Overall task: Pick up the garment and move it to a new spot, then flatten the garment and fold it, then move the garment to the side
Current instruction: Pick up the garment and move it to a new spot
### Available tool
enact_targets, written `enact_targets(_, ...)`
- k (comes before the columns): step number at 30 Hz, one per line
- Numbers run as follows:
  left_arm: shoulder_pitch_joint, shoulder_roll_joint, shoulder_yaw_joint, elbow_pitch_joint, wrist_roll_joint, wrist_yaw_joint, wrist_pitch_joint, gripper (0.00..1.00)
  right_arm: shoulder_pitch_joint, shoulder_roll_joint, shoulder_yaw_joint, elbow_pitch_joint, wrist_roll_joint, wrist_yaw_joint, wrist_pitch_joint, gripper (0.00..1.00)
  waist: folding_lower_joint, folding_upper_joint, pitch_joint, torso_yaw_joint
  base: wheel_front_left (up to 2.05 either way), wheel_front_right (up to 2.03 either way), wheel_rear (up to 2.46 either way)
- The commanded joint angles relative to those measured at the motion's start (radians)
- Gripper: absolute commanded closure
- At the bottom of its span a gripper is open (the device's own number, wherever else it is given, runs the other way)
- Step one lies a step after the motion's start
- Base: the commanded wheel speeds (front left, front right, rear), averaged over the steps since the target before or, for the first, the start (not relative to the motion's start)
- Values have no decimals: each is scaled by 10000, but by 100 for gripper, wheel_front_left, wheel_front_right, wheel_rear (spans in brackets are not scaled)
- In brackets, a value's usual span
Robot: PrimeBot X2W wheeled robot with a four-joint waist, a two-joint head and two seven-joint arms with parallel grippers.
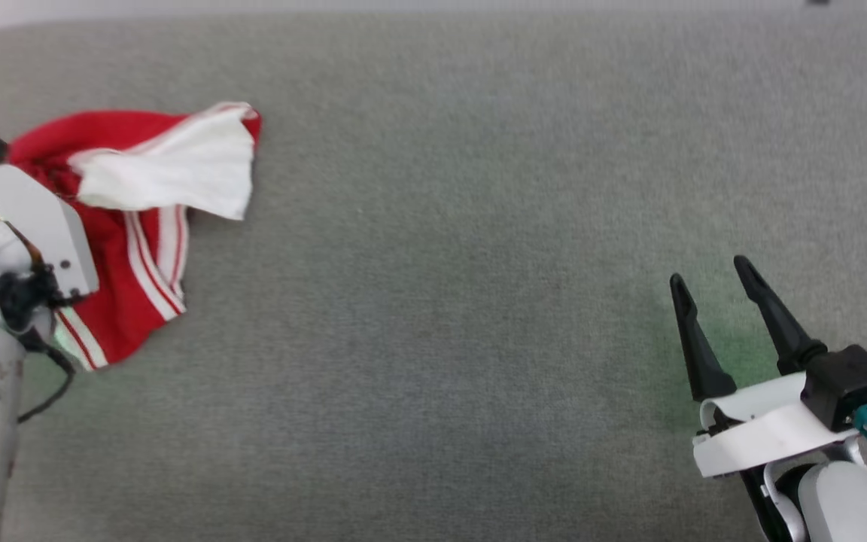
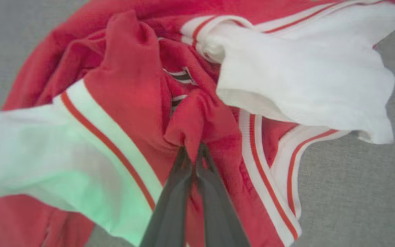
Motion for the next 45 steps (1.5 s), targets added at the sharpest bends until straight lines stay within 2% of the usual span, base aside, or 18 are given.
enact_targets(1,-2,148,-71,-142,151,-14,-142,100,182,17,-6,37,14,1,-34,0,0,0,-687,356,0,0,0)
enact_targets(13,-724,618,-731,-2233,941,-317,-1637,100,1068,237,-68,288,166,1,-26,0,0,0,-2620,903,0,0,0)
enact_targets(19,-1062,496,-1022,-3385,1040,-406,-2134,100,1481,369,-184,304,151,1,-16,0,0,0,-3359,1012,0,0,0)
enact_targets(24,-1174,323,-1176,-4292,787,-458,-1961,100,1678,433,-333,197,80,1,-8,0,0,0,-3642,909,0,0,0)
enact_targets(32,-608,16,-1353,-5775,378,-231,-1111,100,1919,563,-982,84,-132,1,28,0,0,0,-3838,288,0,0,0)
enact_targets(45,905,-561,-1795,-8753,-212,579,329,100,2366,765,-2598,-113,-571,1,266,0,0,0,-3677,-1532,0,0,0)
